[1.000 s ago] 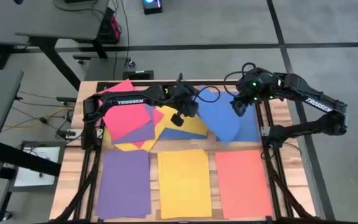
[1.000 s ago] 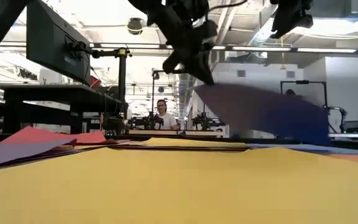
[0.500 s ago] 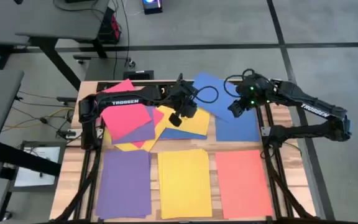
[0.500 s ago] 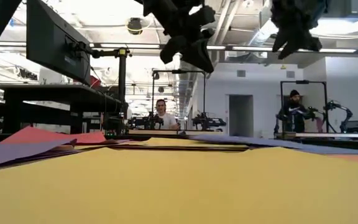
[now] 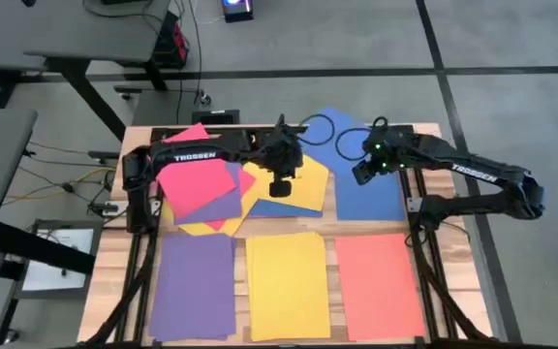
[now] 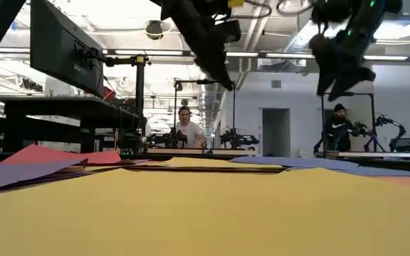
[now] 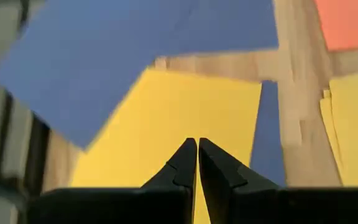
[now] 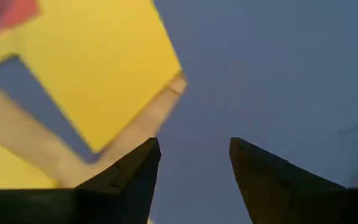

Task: Organize paper
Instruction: Stack the blue paper on top of the blue paper

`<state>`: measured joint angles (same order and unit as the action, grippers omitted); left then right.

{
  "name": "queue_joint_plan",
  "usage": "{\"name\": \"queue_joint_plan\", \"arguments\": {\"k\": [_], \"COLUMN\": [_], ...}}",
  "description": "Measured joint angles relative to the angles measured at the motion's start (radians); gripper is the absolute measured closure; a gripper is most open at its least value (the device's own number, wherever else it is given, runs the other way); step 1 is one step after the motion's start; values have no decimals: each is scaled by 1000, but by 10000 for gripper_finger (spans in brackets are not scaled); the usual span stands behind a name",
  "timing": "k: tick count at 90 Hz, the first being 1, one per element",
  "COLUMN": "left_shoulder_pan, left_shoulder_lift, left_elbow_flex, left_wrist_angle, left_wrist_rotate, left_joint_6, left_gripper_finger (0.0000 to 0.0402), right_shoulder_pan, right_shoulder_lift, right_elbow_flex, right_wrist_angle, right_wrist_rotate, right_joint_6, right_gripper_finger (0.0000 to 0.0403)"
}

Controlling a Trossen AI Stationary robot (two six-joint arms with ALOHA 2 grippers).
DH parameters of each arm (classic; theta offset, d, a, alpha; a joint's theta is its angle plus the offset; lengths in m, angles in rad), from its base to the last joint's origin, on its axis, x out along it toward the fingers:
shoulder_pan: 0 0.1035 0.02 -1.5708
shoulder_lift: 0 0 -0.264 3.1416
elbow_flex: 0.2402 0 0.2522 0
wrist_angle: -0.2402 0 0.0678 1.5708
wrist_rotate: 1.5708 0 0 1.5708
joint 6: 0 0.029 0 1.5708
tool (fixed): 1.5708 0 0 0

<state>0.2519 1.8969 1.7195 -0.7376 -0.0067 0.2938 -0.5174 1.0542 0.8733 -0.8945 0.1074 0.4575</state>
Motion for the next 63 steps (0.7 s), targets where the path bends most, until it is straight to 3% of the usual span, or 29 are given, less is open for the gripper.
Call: {"name": "queue_joint_plan", "arguments": {"k": [9,21,39,52,63], "left_shoulder_pan": [20,58,100,106,106], "left_shoulder_lift": [0,0,0,-1,-1], "left_elbow_flex": [0,0,-7,-8,-8], "left_wrist_angle": [-100,-211,-273,-256,-230], "left_wrist_rotate": [12,112,184,185,185], "left_joint_6": [-15,-2,-6,-16,-18], "left_gripper_finger": [401,401,401,402,402], "right_shoulder_pan": [-52,-145,-270,-264,-207], "right_shoulder_lift": [74,194,360,401,345], "right_elbow_flex": [-42,-30,-26,-35,-38], "right_wrist_angle": [51,133,179,120,129], "right_wrist_rotate": [0,0,-104,-214,-216], "right_joint_6": [-123,-249,-274,-274,-269], "right_gripper_finger": [216,220,220,220,220]}}
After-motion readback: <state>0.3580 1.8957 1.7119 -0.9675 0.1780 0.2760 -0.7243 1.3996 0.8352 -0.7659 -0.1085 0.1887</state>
